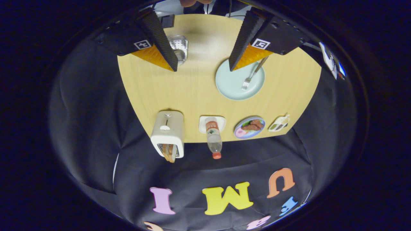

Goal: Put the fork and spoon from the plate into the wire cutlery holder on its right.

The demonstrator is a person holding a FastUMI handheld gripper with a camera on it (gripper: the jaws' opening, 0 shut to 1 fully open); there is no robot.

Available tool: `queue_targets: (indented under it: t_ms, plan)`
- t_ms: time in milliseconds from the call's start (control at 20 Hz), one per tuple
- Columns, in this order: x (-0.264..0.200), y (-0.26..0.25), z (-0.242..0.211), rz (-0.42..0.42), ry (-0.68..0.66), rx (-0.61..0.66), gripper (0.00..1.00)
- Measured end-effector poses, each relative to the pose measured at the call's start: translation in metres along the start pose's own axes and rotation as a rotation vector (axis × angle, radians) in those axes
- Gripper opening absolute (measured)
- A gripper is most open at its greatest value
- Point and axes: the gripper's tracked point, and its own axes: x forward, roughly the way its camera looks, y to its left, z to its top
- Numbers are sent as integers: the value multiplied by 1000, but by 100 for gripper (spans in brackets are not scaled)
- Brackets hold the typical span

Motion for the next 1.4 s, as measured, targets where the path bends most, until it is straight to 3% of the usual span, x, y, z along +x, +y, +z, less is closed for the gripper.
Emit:
queue_targets:
  t_ms: [200, 600, 1100, 1250, 1300, 1400]
  plan:
    - [10, 52, 4, 25, -69, -7, 97]
    - [68, 144, -33, 44, -35, -3, 97]
    - [163, 168, -89, -22, 82, 39, 95]
    - [176, 174, -98, -22, 111, 39, 76]
    - [179, 174, -100, -24, 116, 38, 75]
    - [181, 179, -102, -17, 130, 36, 52]
